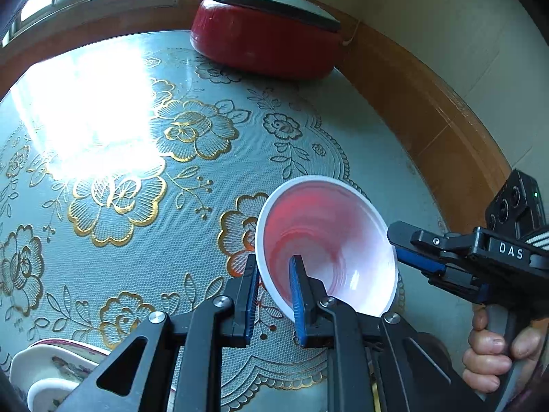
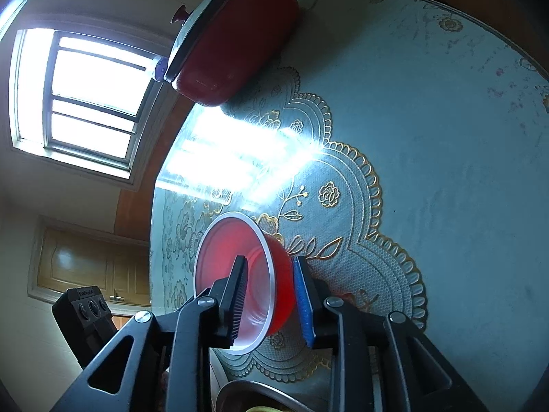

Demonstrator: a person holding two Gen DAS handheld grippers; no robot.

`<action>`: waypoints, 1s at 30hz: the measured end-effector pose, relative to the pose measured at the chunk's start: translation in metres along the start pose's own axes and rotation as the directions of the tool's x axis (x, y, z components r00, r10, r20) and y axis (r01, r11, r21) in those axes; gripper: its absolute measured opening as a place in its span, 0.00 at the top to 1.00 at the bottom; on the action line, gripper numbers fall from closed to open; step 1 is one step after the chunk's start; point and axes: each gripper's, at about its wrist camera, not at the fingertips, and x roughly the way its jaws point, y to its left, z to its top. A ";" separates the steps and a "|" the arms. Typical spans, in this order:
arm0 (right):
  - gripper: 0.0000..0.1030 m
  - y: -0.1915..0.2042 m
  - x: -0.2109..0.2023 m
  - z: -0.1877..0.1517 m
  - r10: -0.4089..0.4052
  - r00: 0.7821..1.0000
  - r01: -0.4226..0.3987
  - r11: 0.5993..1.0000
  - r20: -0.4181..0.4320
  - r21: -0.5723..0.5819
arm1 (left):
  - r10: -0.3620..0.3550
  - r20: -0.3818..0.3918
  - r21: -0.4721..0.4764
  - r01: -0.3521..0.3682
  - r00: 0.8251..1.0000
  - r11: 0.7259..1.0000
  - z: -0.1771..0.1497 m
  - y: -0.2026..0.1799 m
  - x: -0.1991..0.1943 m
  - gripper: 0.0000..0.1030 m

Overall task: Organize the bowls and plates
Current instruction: 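Carry the red bowl over the steel bowl and lower it onto the yellow bowl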

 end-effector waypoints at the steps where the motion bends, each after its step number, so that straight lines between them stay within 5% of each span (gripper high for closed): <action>1: 0.73 0.000 -0.001 0.000 0.000 1.000 0.000 1.000 0.002 -0.002 | 0.001 0.003 0.000 -0.001 1.000 1.000 0.001 0.000 -0.001 0.80; 6: 0.73 0.003 0.000 -0.002 -0.011 1.000 0.011 0.999 0.008 -0.031 | 0.004 0.011 -0.015 -0.004 1.000 1.000 0.005 0.004 -0.003 0.80; 12: 0.93 0.012 0.008 -0.007 -0.038 0.999 0.038 0.997 0.003 -0.074 | 0.000 -0.006 0.010 0.000 1.000 1.000 0.003 -0.001 0.003 0.85; 30: 0.93 0.035 -0.036 -0.025 0.048 0.996 -0.041 0.995 0.073 -0.092 | -0.102 0.036 -0.018 0.103 0.994 0.995 -0.008 -0.007 -0.041 0.90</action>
